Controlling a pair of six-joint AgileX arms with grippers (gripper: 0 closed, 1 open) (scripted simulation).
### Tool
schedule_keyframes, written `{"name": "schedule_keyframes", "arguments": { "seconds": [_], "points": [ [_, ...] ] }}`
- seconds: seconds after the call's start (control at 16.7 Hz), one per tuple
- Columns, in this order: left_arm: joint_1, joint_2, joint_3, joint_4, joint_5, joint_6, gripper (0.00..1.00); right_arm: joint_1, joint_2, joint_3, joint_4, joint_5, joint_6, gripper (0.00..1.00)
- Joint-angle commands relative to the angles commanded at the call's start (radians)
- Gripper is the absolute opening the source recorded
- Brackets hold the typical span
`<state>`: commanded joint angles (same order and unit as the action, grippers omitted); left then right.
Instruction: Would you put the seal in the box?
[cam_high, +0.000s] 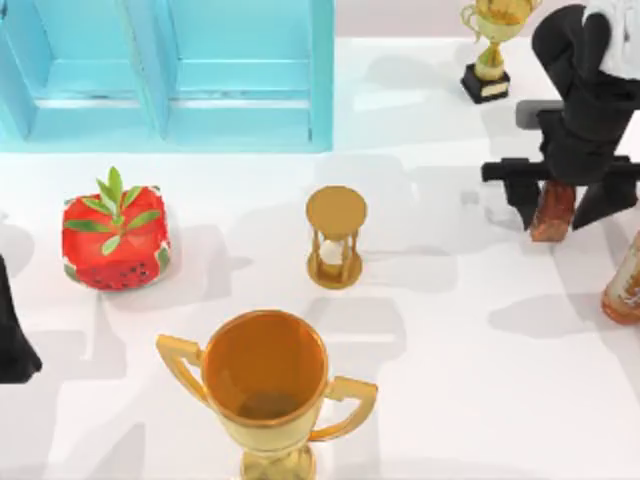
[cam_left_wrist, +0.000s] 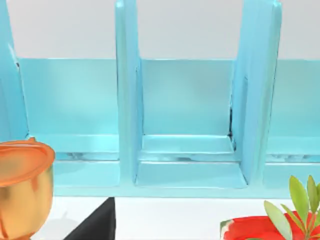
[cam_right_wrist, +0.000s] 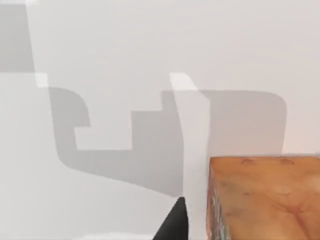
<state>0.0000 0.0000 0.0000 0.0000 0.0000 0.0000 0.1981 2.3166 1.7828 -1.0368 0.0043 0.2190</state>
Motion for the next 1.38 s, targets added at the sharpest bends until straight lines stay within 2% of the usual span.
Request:
{"name": "schedule_keyframes", "arguments": {
  "seconds": [0.3,0.36,0.96,1.38],
  "points": [
    [0.0,0.0,0.0,0.0,0.0,0.0,1.0,0.0,0.0,0.0,0.0,0.0,0.0,0.02],
    [0.0,0.0,0.0,0.0,0.0,0.0,1.0,0.0,0.0,0.0,0.0,0.0,0.0,0.0],
    [0.0,0.0,0.0,0.0,0.0,0.0,1.0,-0.001,-0.001,0.015,-0.017,0.0,0.002,0.0],
    [0.0,0.0,0.0,0.0,0.0,0.0,1.0,-0.006,-0.036,0.24,-0.284,0.001,0.002,0.0]
  ]
}}
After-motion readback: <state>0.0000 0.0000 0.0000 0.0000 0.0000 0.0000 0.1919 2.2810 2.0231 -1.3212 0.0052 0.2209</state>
